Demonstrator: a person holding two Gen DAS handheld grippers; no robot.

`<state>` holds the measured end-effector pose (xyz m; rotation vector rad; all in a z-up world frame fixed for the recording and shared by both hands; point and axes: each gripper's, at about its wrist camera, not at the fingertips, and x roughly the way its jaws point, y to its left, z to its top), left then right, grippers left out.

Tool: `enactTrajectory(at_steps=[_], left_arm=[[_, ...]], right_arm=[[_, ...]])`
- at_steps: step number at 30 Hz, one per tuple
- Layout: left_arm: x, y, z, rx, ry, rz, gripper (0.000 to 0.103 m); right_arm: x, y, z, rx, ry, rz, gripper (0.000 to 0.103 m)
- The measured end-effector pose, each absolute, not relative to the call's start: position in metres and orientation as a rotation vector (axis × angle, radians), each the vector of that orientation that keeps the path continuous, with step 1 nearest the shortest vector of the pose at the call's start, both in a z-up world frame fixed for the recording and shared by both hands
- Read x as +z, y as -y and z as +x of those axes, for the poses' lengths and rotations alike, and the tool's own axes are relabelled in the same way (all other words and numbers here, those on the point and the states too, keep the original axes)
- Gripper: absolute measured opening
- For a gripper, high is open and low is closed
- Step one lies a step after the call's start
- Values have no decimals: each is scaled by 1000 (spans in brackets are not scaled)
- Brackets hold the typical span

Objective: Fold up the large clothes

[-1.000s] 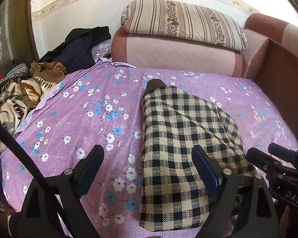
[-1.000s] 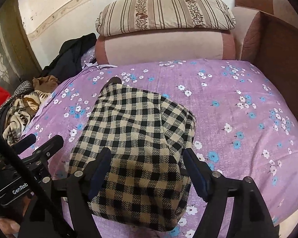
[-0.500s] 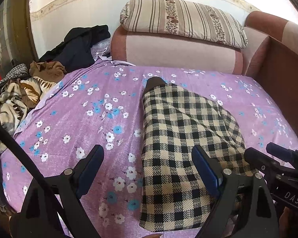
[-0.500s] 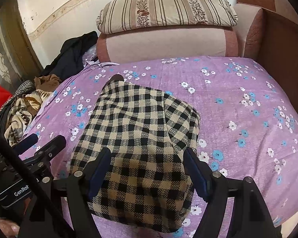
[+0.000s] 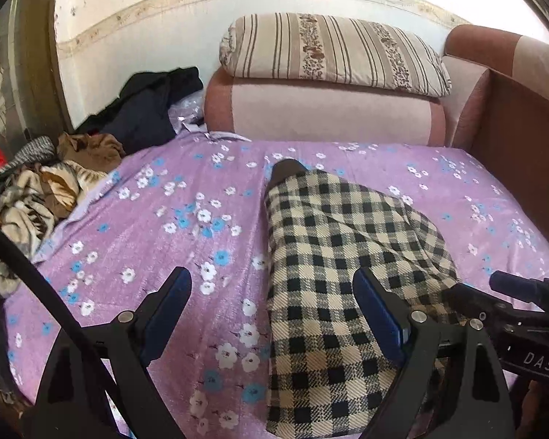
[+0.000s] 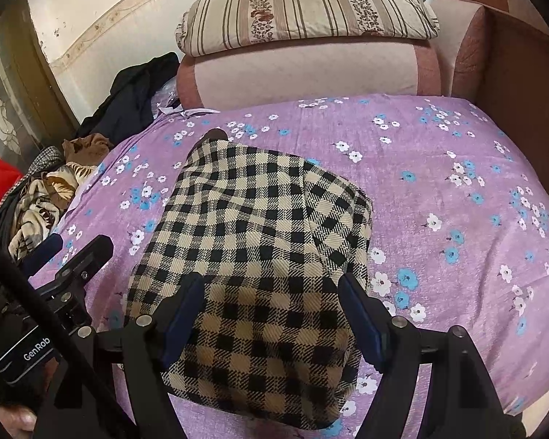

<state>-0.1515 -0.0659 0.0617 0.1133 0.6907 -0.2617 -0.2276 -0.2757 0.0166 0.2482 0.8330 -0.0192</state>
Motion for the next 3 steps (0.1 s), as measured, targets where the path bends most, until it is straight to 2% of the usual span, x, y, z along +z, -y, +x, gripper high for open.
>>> enactTrajectory(at_steps=[3], left_arm=[[61,64,-149,-254,-697,113,89]], right_arm=[[15,276,-227,-23,-834,250,80]])
